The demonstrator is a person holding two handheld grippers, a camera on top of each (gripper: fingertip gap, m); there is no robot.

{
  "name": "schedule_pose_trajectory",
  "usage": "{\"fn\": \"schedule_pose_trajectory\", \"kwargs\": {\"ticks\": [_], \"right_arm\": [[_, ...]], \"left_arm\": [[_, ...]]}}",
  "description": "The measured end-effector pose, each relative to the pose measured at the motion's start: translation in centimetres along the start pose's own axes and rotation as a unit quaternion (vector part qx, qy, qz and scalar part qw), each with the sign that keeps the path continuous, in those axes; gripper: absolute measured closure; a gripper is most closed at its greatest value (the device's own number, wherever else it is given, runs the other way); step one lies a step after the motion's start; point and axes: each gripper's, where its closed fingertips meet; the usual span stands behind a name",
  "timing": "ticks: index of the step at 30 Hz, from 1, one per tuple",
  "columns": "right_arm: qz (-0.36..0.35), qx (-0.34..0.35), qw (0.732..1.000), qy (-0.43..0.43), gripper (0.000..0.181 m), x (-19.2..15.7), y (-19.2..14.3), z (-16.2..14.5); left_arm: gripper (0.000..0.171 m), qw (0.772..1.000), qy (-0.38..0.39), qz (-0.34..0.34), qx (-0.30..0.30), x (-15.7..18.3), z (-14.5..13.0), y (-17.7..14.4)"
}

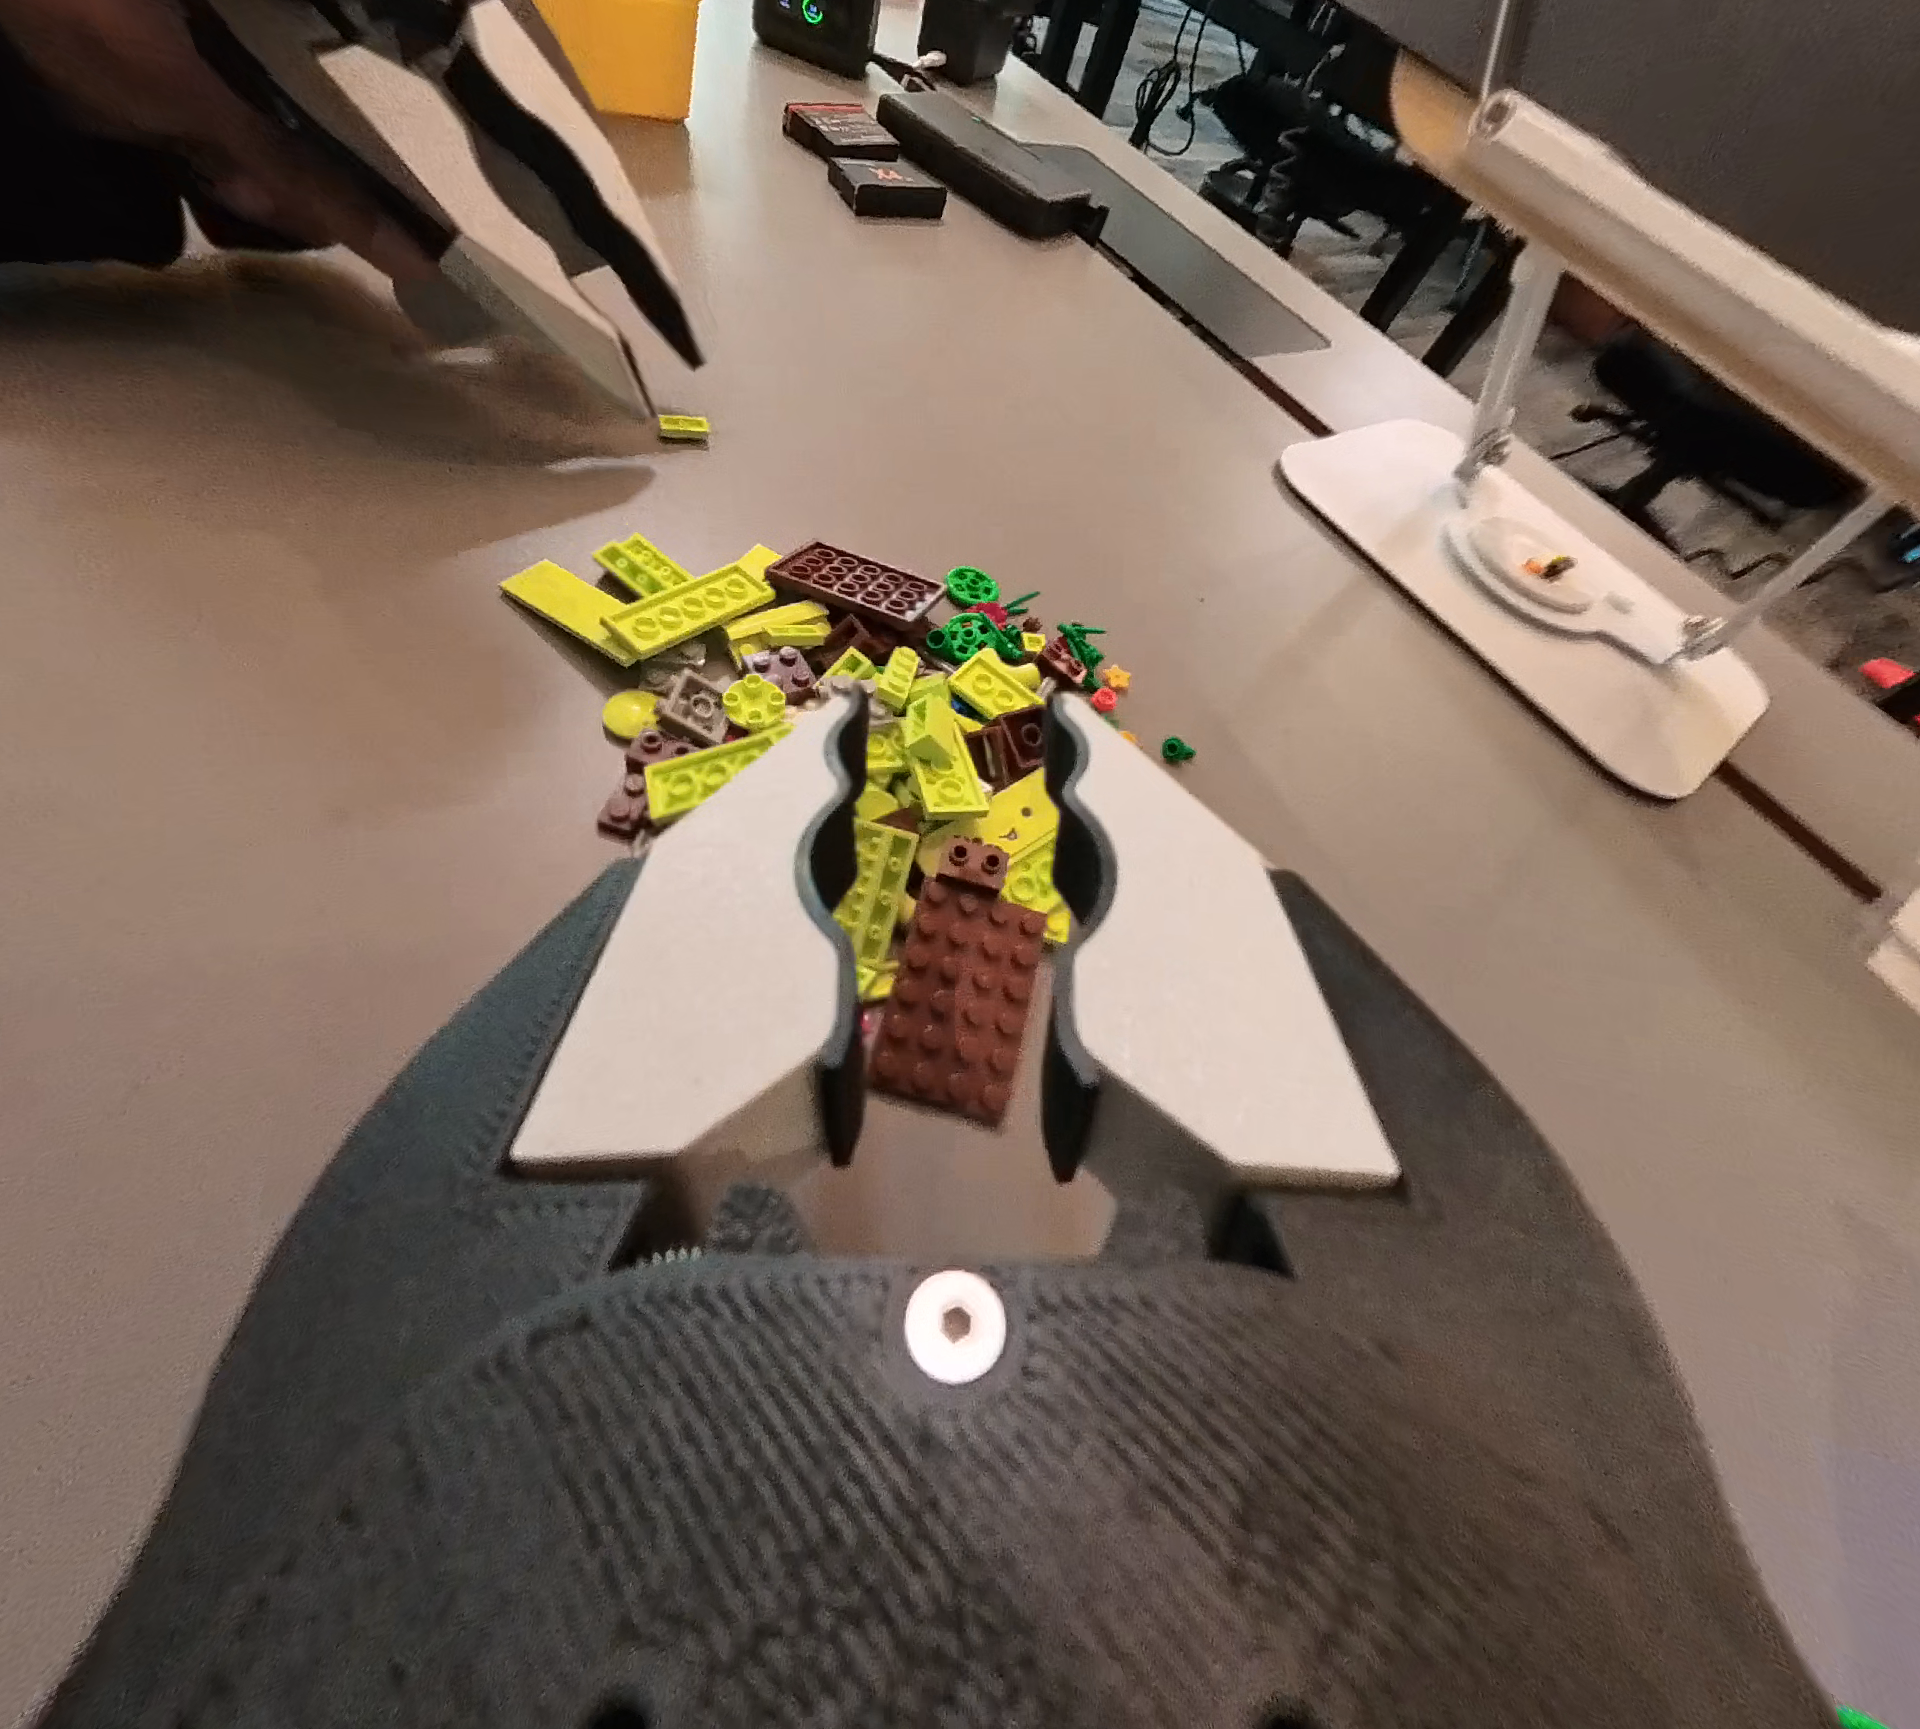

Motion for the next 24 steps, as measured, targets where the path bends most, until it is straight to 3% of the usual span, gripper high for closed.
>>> {"fn": "schedule_pose_trajectory", "kwargs": {"ticks": [4,7,12,15,17,20,24], "right_arm": [[-0.034,-0.007,0.997,-0.072,0.153,0.0,-0.3,0.3],[-0.05,-0.011,0.993,-0.104,0.157,-0.2,-0.4,0.4],[-0.032,-0.009,0.994,-0.107,0.158,-1.4,-0.1,0.9],[-0.034,0.0,0.993,-0.11,0.156,-1.7,-0.3,1.3],[-0.051,0.013,0.994,-0.096,0.15,-1.1,-0.9,1.5],[-0.102,0.045,0.992,-0.055,0.139,0.8,-3.1,1.6],[-0.256,0.094,0.962,-0.01,0.12,4.9,-10.1,0.7]], "left_arm": [[0.147,0.999,0.009,-0.007,-0.036,0.7,-1.1,0.9],[0.163,0.999,0.002,-0.021,-0.04,1.3,-0.8,1.4],[0.166,0.999,-0.013,-0.029,-0.034,2.3,1.3,3.5],[0.139,1.0,0.006,-0.011,-0.021,2.6,2.0,3.8],[0.132,1.0,0.022,0.003,0.015,2.7,2.9,3.1],[0.132,0.997,0.024,0.026,0.074,2.3,4.1,1.7],[0.134,0.991,0.008,0.027,0.132,2.2,5.1,0.1]]}}
Point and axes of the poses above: each gripper's, where its closed fingertips meet, y out along the fingers, z out of its top, x = y × z across the jaws, and after that the axes turned 2 degrees about z, right-handed
